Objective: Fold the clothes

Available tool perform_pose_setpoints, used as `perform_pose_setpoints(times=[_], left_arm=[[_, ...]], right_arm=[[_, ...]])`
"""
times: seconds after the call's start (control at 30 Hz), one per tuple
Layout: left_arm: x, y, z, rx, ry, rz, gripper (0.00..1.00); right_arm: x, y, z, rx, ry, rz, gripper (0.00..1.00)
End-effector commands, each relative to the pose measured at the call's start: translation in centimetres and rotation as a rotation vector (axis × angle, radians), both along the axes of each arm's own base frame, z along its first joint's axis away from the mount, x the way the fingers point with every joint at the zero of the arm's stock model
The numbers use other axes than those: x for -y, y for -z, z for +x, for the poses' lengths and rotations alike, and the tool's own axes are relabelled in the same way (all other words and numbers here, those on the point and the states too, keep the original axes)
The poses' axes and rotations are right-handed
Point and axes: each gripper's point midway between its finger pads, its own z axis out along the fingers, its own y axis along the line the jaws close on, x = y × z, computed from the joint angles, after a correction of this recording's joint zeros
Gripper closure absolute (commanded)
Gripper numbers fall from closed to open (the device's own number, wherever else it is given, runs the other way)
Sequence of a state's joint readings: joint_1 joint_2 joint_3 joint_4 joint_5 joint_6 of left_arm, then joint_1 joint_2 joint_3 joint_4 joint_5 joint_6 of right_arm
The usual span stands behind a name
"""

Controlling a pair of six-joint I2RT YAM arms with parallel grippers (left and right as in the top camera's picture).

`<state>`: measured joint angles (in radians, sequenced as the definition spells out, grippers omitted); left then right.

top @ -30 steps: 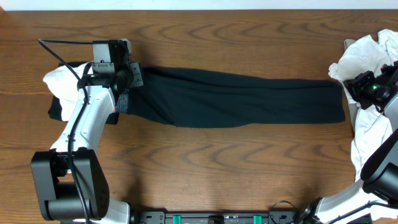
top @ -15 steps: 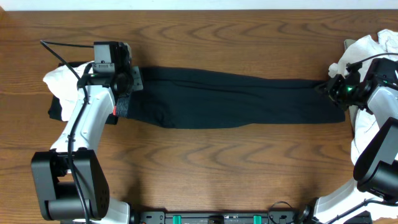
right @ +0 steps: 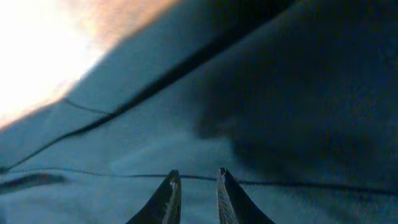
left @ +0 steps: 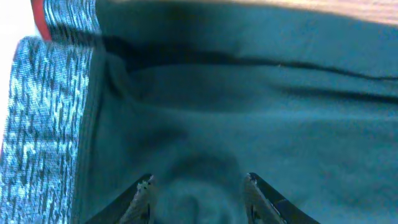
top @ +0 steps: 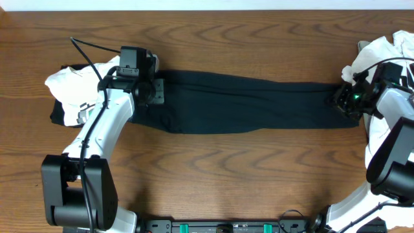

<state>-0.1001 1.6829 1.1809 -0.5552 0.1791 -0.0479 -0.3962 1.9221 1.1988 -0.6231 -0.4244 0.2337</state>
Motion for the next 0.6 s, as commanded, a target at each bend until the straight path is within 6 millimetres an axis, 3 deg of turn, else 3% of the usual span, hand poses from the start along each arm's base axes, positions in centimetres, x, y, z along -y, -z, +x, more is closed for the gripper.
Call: perform_pose_setpoints(times=[0.0,0.07,0.17,0.33,0.4,0.47,0.57], left_arm=[[-0.3,0.2,0.4,-0.016,0.002,0.016,0.53],[-0.3,0.5,0.0,-0.034,0.002,0.018,0.53],[-0.3,0.6,-0.4,-0.052,0.002,0.02,0.52],[-0.4,0.7,-0.5,-0.057,0.002,0.02,0.53],[-0.4,0.7,-0.4,-0.054,0.002,0.02,0.52],[-0.3,0.6,-0.3,-0.048,0.002,0.02,0.52],[-0.3,0.6,-0.2,-0.042,0.002,0.019,0.52]], right_arm=[[1.1,1.6,0.2,-0.041,0.025,-0.068,0.85],[0.3,1.4,0.8,0.001,-0.008,-0.005,0.83],[-0.9,-0.9,1.7,0.138,-0.121,0.088,0.68],[2.0,-5.1,1.1,0.234,-0.066,0.077,0.62],[3.4,-6.7,0.6,0.265,-0.031,0.064,0.53],[4.9,-7.3,-0.2,0.266,0.003,0.035,0.49],[6.8,-6.4,-1.3,0.23,0.031,-0.008,0.45]])
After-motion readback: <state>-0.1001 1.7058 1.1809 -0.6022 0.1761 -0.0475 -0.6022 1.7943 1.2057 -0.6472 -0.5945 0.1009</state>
